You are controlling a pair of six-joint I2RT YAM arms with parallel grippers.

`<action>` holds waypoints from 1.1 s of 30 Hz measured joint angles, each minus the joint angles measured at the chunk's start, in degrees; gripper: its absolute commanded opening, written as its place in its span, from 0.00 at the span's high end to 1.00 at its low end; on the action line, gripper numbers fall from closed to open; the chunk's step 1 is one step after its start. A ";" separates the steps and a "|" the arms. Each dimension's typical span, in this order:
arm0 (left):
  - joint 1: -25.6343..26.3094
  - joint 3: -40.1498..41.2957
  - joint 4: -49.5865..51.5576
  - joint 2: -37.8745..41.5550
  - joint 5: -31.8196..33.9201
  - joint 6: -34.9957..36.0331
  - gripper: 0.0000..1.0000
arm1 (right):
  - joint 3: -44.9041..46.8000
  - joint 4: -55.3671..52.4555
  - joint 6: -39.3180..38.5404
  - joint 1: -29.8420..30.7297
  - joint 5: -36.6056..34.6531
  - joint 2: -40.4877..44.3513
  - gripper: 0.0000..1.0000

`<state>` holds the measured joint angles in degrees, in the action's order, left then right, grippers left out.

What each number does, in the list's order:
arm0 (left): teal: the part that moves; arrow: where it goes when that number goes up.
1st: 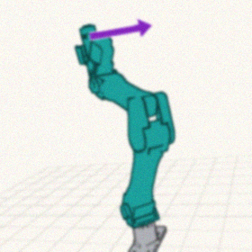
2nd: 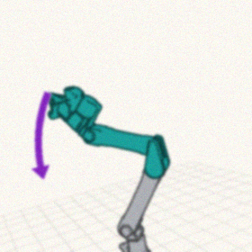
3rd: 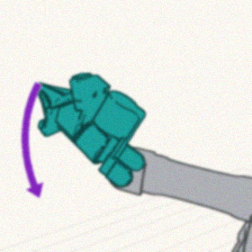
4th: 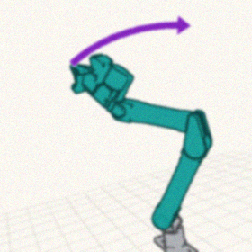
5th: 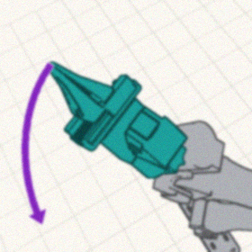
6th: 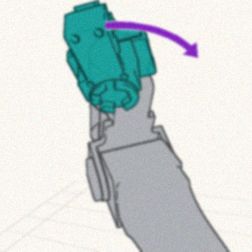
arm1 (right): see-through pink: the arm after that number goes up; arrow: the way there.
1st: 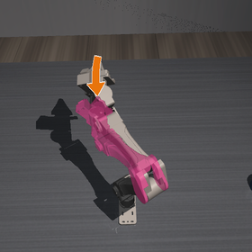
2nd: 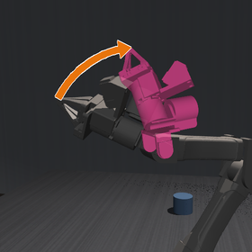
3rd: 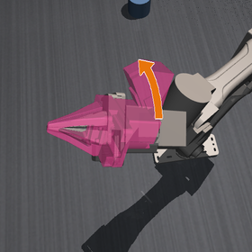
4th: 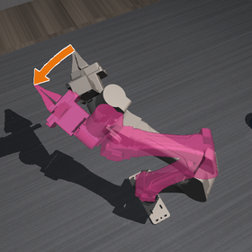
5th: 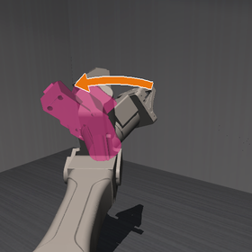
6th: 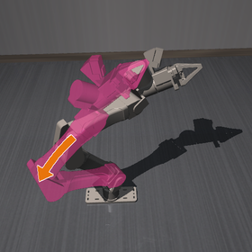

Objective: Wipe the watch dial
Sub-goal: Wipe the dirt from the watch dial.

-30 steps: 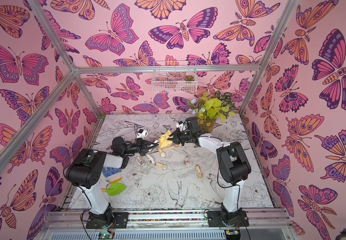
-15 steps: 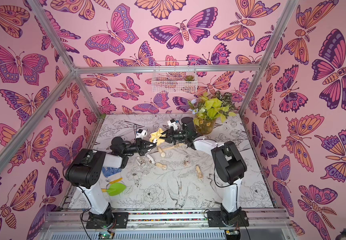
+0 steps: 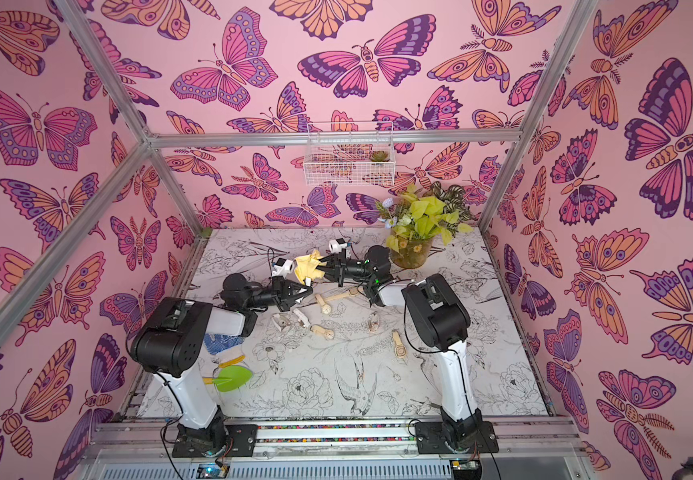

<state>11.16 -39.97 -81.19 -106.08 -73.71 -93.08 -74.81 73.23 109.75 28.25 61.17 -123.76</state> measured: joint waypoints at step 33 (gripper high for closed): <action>0.26 -1.99 0.28 1.73 1.73 -1.11 1.00 | 4.87 -73.68 -58.16 -5.16 -18.75 24.02 1.00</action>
<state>11.42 -41.95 -80.90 -104.36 -71.99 -94.19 -69.93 -0.45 51.59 23.09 42.41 -99.74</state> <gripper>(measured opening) 0.069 0.119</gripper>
